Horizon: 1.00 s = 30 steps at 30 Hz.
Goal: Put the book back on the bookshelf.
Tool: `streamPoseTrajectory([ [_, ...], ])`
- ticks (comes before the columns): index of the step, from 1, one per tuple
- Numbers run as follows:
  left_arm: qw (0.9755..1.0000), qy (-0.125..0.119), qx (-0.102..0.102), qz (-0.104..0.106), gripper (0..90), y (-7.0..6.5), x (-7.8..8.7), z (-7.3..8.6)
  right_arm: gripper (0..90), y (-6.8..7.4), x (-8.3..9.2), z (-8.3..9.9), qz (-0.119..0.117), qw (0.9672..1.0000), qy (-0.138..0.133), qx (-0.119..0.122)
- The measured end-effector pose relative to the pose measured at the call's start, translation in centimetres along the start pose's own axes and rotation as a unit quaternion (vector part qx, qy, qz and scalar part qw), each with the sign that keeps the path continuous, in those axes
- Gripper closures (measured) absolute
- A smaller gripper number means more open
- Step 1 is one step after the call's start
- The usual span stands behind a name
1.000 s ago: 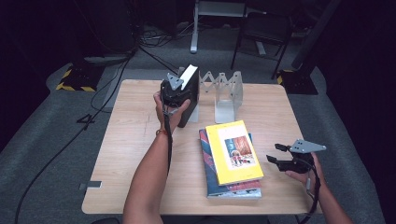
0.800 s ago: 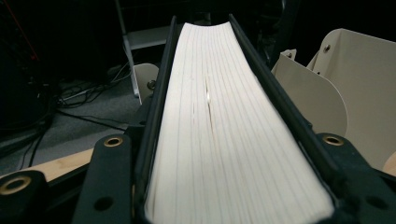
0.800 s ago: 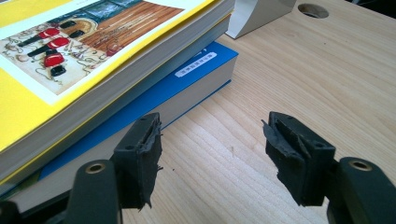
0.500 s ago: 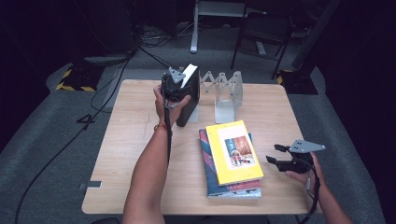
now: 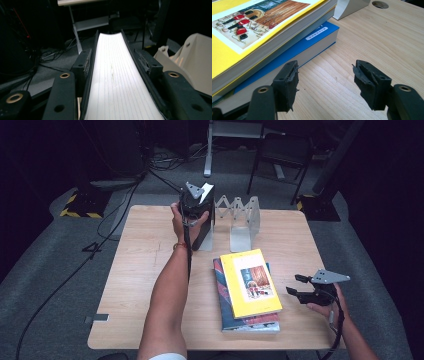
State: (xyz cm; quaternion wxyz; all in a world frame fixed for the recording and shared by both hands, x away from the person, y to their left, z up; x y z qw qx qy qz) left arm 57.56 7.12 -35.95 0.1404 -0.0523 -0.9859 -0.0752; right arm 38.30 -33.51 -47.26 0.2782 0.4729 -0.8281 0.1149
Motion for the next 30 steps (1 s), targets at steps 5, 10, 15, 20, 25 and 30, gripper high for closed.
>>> streamPoseTrajectory([
  [5,0.9997,-0.021,0.007,-0.009,52.0,-0.2,0.0,0.1,36.7,0.0,-0.1,0.0,-0.004,1.0,0.001,0.002],
  [10,0.9993,-0.028,0.019,-0.015,51.9,0.0,0.7,0.9,36.7,0.2,-0.2,-0.1,-0.004,1.0,0.003,0.007],
  [15,0.9995,-0.017,0.016,-0.019,51.1,0.9,1.4,1.5,36.7,0.3,-0.4,-0.1,-0.004,0.9999,0.007,0.008],
  [20,0.9997,-0.015,-0.008,-0.019,50.3,0.6,1.8,1.8,36.6,0.4,-0.6,-0.2,-0.005,0.9999,0.012,0.01],
  [25,0.9991,0.002,-0.037,-0.019,48.7,0.4,1.9,1.4,36.6,0.5,-0.7,-0.1,-0.007,0.9998,0.016,0.01],
  [30,0.9971,0.044,-0.055,-0.029,45.5,0.2,1.6,1.2,36.5,0.5,-0.7,-0.1,-0.008,0.9997,0.019,0.01],
])
Point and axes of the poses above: each handheld gripper's, and its own axes: x roughly backward along the jaws, z roughly out of its underside, y roughly to its left, the point moved 2 cm from there along -x, roughly forward along the jaws, and after that the axes turned 13 degrees about -z, right-handed, at the moved point
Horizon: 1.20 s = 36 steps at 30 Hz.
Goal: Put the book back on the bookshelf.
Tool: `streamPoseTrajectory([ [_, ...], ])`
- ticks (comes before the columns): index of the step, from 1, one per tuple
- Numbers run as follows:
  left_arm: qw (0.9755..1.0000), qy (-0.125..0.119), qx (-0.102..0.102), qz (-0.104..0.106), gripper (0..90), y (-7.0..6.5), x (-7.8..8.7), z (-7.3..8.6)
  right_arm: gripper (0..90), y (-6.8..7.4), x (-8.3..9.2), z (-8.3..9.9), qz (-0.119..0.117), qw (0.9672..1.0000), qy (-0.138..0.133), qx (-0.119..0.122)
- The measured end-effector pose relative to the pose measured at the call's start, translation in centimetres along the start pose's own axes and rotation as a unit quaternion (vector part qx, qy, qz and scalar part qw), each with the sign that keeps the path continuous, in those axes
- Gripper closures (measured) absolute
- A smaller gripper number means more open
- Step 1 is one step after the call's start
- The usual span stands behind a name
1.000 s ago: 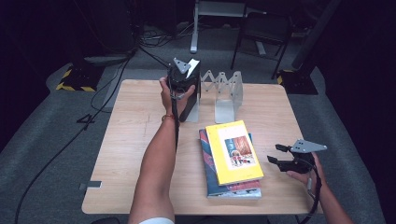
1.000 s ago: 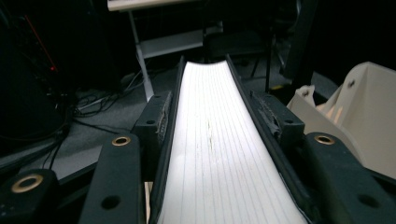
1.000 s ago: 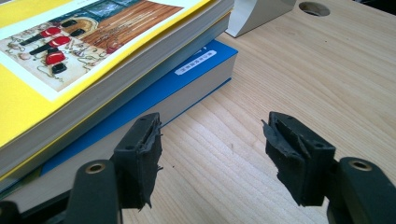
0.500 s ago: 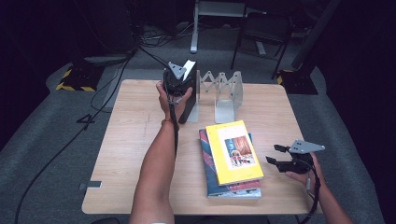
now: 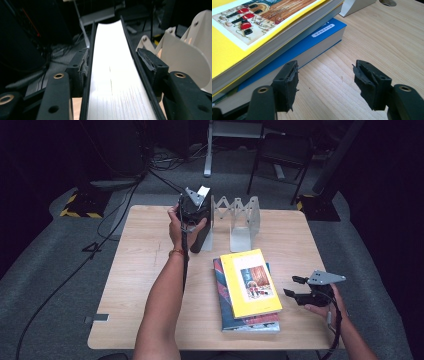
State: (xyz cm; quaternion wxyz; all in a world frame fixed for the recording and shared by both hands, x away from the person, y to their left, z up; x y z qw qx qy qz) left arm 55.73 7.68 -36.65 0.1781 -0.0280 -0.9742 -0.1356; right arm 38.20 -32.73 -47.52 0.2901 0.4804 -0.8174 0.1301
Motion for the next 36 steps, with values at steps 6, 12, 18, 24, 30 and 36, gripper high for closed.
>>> streamPoseTrajectory([
  [6,0.9997,0.013,-0.011,-0.019,47.1,-0.2,0.1,-0.1,36.4,0.0,-0.1,0.0,0.001,1.0,0.003,0.0],
  [12,0.9987,0.009,0.01,-0.049,48.2,-0.7,0.1,0.0,36.3,0.0,-0.1,0.0,-0.002,1.0,0.004,0.001],
  [18,0.9988,0.008,0.013,-0.046,47.7,-0.6,0.1,0.0,36.3,0.1,-0.2,0.0,-0.002,1.0,0.006,0.003],
  [24,0.9991,0.007,0.018,-0.038,44.9,-0.4,0.1,0.0,36.2,0.1,-0.2,0.0,-0.004,1.0,0.005,0.002],
  [30,0.9994,0.005,0.022,-0.026,42.0,-0.2,0.5,-0.1,36.1,0.1,-0.1,-0.1,-0.005,1.0,0.002,0.002],
  [36,0.9999,0.003,0.013,-0.011,39.2,0.5,1.7,-0.5,36.1,0.1,0.1,-0.1,-0.004,1.0,0.0,0.002],
])
Point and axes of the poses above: each handheld gripper's, and its own axes: x roughly backward along the jaws, z roughly out of its underside, y roughly to its left, the point moved 2 cm from there along -x, roughly forward along the jaws, and after that the axes turned 13 degrees about -z, right-handed, at the moved point
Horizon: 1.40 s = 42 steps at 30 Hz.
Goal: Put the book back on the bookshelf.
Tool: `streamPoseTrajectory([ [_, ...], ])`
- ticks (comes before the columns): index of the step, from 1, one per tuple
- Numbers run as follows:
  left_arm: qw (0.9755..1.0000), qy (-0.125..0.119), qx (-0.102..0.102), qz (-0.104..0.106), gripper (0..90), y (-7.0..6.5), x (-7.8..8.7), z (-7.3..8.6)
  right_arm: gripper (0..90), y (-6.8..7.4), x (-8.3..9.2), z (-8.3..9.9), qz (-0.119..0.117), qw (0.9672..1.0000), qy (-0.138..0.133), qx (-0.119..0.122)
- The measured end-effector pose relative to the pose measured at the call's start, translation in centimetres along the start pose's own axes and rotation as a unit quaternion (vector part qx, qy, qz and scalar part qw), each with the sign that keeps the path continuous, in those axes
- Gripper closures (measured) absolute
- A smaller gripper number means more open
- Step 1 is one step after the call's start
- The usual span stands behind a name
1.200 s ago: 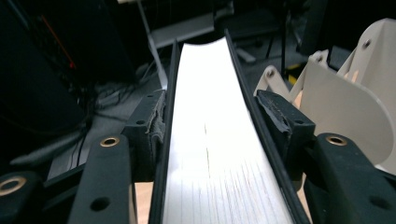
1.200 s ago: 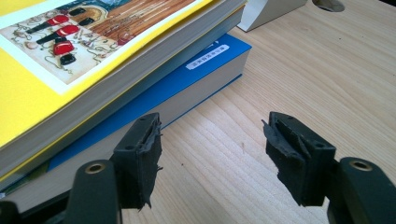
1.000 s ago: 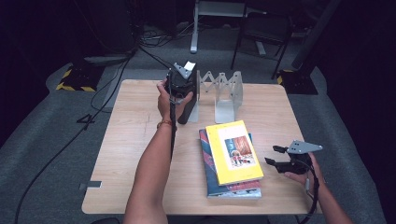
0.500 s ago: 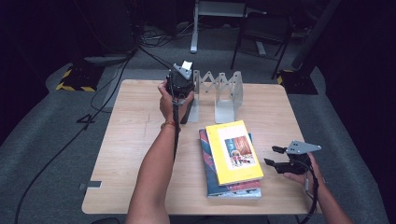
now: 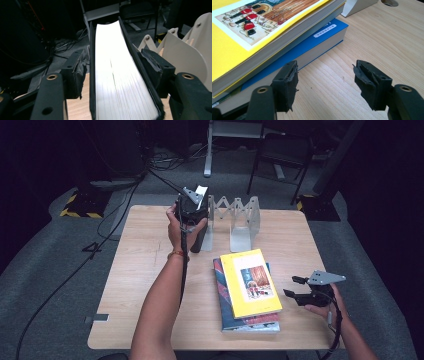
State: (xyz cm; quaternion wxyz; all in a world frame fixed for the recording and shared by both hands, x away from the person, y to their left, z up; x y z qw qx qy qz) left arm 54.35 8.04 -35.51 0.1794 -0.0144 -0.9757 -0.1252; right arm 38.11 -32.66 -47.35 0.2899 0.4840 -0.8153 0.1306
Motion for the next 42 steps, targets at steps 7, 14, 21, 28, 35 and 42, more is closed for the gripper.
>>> streamPoseTrajectory([
  [7,0.9996,0.004,-0.016,0.024,37.8,0.2,1.0,0.6,36.0,0.1,0.0,0.0,-0.001,1.0,0.003,0.0],
  [14,0.9986,0.007,-0.016,0.05,35.7,1.2,2.2,1.4,35.9,0.1,-0.1,0.0,-0.001,1.0,0.004,-0.001],
  [21,0.9973,0.001,-0.026,0.068,33.8,2.2,3.7,2.0,35.8,0.1,-0.2,0.0,0.0,1.0,0.005,0.0],
  [28,0.9941,-0.007,-0.041,0.1,31.9,2.3,5.4,2.9,35.9,0.2,-0.1,-0.1,0.002,1.0,0.005,0.002],
  [35,0.9886,-0.018,-0.061,0.136,30.7,1.9,7.2,4.3,35.8,0.1,0.3,-0.2,0.007,1.0,-0.001,-0.001],
  [42,0.9819,-0.024,-0.085,0.168,29.6,1.1,8.3,5.6,35.9,0.2,0.6,-0.3,0.007,1.0,-0.004,0.002],
])
Point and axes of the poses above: each handheld gripper's, and its own axes: x roughly backward along the jaws, z roughly out of its underside, y roughly to its left, the point moved 2 cm from there along -x, roughly forward along the jaws, and after that the axes turned 13 degrees about -z, right-handed, at the moved point
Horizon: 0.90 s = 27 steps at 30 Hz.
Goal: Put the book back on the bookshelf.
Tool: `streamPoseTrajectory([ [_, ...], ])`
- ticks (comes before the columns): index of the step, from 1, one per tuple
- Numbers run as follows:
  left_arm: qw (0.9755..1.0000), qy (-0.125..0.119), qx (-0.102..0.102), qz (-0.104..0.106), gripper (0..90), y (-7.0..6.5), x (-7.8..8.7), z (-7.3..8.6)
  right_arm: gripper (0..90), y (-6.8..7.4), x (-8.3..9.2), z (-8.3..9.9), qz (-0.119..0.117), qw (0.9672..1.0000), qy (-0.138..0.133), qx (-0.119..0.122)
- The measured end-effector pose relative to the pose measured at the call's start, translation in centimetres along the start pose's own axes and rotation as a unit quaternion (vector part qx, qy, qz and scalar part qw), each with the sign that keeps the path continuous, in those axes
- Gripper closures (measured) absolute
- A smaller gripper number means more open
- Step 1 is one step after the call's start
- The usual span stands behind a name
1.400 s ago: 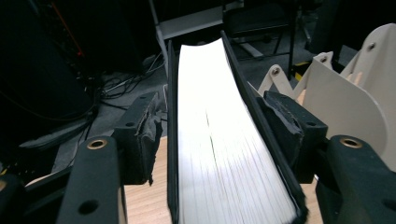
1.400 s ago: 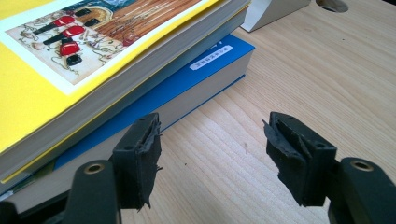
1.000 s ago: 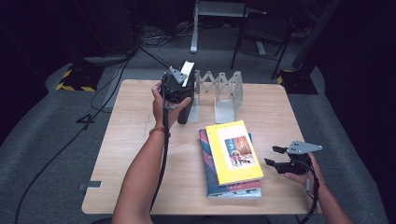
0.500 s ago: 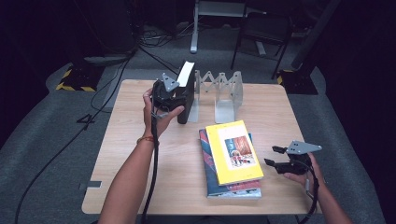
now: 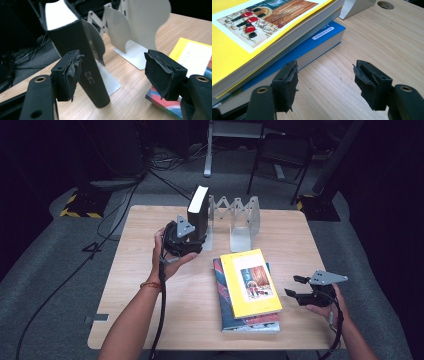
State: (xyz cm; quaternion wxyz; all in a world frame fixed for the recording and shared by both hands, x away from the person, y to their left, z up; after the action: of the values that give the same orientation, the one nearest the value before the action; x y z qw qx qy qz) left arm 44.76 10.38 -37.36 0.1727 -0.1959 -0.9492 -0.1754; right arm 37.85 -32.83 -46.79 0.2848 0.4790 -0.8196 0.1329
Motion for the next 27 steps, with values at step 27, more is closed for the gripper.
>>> streamPoseTrajectory([
  [27,0.9904,0.078,-0.057,0.099,28.4,-5.9,1.8,9.0,35.5,2.2,0.9,-1.7,-0.039,0.9988,-0.024,0.018],
])
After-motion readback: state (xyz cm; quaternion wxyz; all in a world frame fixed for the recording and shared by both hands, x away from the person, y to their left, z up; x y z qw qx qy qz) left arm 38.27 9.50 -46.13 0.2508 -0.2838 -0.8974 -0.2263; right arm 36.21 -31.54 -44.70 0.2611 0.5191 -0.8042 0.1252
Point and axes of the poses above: each handheld gripper's, and its own axes: x roughly backward along the jaws, z roughly out of its underside, y roughly to its left, the point moved 2 cm from there along -x, roughly forward along the jaws, and after that the axes turned 13 degrees about -z, right-handed, at the moved point
